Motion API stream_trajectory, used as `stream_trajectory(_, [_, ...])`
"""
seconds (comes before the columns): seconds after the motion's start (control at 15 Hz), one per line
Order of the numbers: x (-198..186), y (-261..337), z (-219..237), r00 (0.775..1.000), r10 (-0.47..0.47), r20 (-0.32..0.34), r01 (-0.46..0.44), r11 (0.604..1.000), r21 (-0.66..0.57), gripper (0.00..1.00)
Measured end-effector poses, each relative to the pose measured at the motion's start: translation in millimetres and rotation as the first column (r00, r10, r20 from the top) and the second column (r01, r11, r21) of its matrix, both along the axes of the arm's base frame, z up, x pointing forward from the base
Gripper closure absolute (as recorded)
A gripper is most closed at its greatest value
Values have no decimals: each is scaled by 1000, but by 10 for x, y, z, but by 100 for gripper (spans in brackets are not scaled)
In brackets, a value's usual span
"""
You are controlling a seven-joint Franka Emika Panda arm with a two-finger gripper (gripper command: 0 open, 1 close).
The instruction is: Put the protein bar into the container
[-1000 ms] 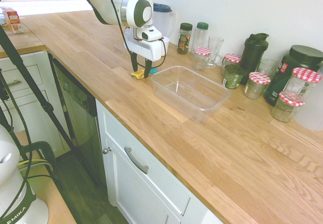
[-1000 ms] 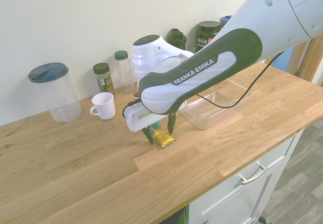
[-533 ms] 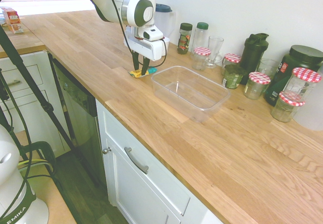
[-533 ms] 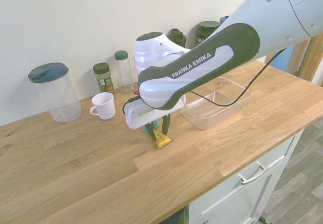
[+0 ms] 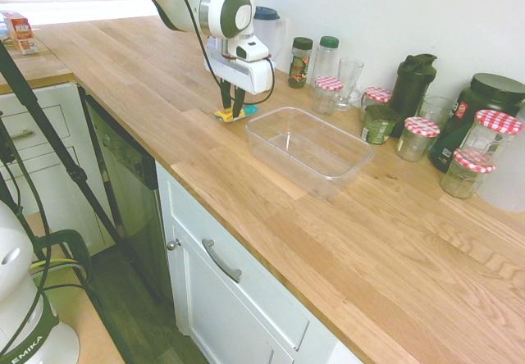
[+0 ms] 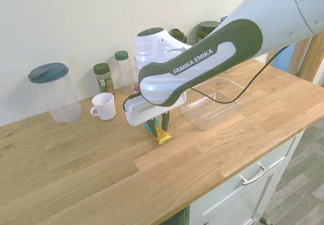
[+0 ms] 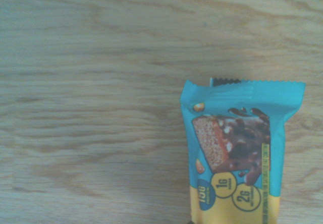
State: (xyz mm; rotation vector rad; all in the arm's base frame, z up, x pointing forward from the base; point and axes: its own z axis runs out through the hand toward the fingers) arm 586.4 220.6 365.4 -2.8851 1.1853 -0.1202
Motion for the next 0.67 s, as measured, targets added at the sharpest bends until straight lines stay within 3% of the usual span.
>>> stream_trajectory(0.2, [-216, -136, 679, 997, -19, 77, 17, 1000, 20, 100])
stream_trajectory(0.4, [-491, -786, 1344, 991, -68, 111, 61, 996, 64, 100])
stream_trajectory(0.67, [-584, -1855, 1465, 987, -132, 91, 124, 989, 81, 100])
